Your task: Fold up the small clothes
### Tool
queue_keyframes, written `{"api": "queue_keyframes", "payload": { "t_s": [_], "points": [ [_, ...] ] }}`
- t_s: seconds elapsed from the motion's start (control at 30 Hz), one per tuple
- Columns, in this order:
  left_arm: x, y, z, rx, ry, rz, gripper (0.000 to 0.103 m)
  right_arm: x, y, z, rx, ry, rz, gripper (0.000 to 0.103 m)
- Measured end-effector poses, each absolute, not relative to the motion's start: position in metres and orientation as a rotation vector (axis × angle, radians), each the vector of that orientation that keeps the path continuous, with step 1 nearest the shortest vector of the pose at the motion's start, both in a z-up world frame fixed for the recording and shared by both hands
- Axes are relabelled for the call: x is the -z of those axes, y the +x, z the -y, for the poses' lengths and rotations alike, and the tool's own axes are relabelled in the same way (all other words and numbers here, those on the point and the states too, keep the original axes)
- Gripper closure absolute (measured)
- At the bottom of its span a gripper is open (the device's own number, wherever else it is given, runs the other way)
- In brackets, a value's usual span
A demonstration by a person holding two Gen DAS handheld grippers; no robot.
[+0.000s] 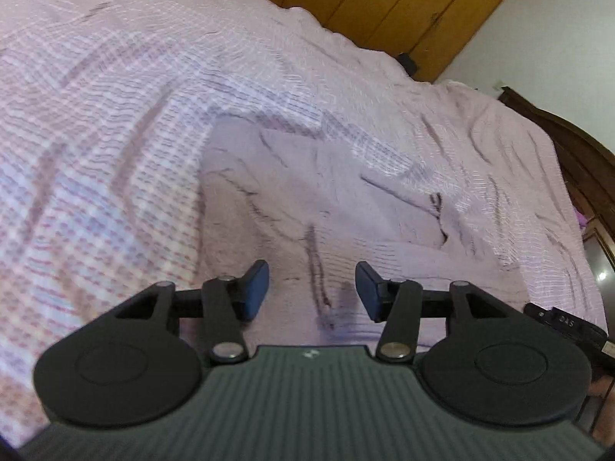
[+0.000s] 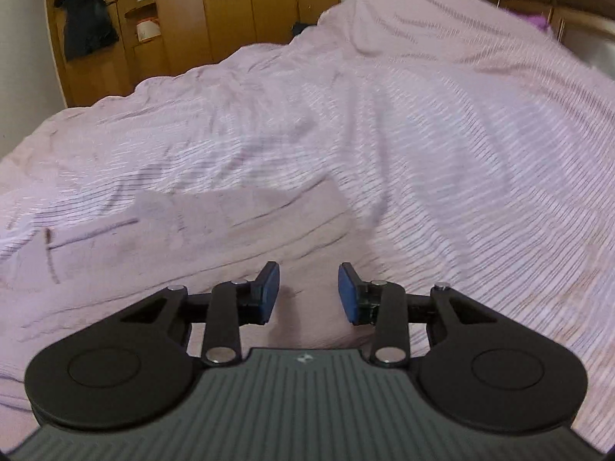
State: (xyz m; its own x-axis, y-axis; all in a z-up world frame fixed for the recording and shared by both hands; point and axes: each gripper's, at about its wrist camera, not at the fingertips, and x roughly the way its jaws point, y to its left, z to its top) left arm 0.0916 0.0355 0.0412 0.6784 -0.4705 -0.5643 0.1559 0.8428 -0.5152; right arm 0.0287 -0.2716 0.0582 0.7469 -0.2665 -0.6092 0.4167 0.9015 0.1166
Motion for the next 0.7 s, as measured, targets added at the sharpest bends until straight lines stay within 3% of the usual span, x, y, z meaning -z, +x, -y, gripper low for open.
{"api": "queue_keyframes", "payload": {
  "t_s": [0.1,0.17,0.4,0.43,0.57,0.7],
  "points": [
    [-0.036,0.092,-0.03,0.419,-0.428,-0.729,0.054,-0.051,0.033,0.254,0.36,0.272,-0.646,0.06],
    [-0.035,0.088,-0.031,0.39,-0.413,-0.729,0.072,-0.05,0.031,0.239,0.349,0.218,-0.654,0.059],
    [-0.068,0.064,-0.005,0.213,-0.104,-0.712,0.07,-0.074,-0.003,0.195,0.224,-0.019,-0.638,0.059],
    [-0.076,0.056,-0.006,0.212,-0.102,-0.716,0.069,-0.082,-0.014,0.191,0.192,-0.028,-0.637,0.055],
    [-0.102,0.011,-0.014,0.239,-0.134,-0.693,0.063,-0.109,-0.063,0.176,0.143,-0.024,-0.588,0.026],
    [-0.125,-0.036,-0.008,0.229,-0.083,-0.674,0.063,-0.133,-0.118,0.165,0.118,0.013,-0.533,0.026]
  ]
}}
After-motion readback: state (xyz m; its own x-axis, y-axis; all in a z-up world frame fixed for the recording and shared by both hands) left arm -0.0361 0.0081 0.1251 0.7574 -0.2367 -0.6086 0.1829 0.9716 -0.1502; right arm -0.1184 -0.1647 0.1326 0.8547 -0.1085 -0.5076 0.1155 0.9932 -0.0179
